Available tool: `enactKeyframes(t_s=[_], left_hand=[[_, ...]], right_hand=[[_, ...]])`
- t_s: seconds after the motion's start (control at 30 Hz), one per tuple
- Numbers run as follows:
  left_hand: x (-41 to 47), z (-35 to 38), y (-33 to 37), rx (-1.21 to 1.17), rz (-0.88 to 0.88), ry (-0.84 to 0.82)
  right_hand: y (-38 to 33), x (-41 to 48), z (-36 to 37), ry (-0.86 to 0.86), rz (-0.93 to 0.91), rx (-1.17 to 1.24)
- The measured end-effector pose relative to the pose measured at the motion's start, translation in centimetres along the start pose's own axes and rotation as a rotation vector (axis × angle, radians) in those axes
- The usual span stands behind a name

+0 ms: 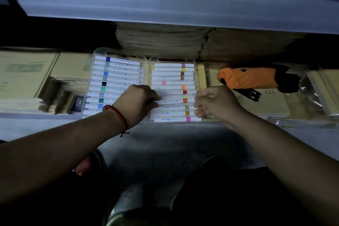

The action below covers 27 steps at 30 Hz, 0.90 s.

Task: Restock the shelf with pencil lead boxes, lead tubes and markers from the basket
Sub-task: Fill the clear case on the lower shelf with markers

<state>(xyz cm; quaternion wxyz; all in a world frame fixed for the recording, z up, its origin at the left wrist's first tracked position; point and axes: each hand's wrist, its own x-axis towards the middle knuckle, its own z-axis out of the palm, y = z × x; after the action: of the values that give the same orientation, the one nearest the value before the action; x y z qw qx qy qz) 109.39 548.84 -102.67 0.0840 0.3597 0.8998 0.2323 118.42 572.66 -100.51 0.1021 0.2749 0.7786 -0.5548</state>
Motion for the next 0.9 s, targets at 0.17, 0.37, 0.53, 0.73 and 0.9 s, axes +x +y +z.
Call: enactKeyframes(t_s=[0.17, 0.37, 0.53, 0.73, 0.9], left_hand=[[0.7, 1.1, -0.1, -0.017, 0.002, 0.007], [1.2, 1.4, -0.1, 0.039, 0.115, -0.04], [1.2, 1.6, -0.4, 0.131, 0.165, -0.077], [0.7, 1.7, 0.5, 0.163, 0.047, -0.086], [0.3, 3.2, 0.4, 0.107, -0.032, -0.051]], right_hand=[[1.0, 1.6, 0.5, 0.065, -0.005, -0.065], [1.1, 2.5, -0.4, 0.045, 0.035, -0.065], [1.4, 2.5, -0.6, 0.018, 0.014, -0.046], [1.7, 2.7, -0.5, 0.031, 0.009, -0.08], [1.9, 2.9, -0.6, 0.03, 0.086, -0.07]])
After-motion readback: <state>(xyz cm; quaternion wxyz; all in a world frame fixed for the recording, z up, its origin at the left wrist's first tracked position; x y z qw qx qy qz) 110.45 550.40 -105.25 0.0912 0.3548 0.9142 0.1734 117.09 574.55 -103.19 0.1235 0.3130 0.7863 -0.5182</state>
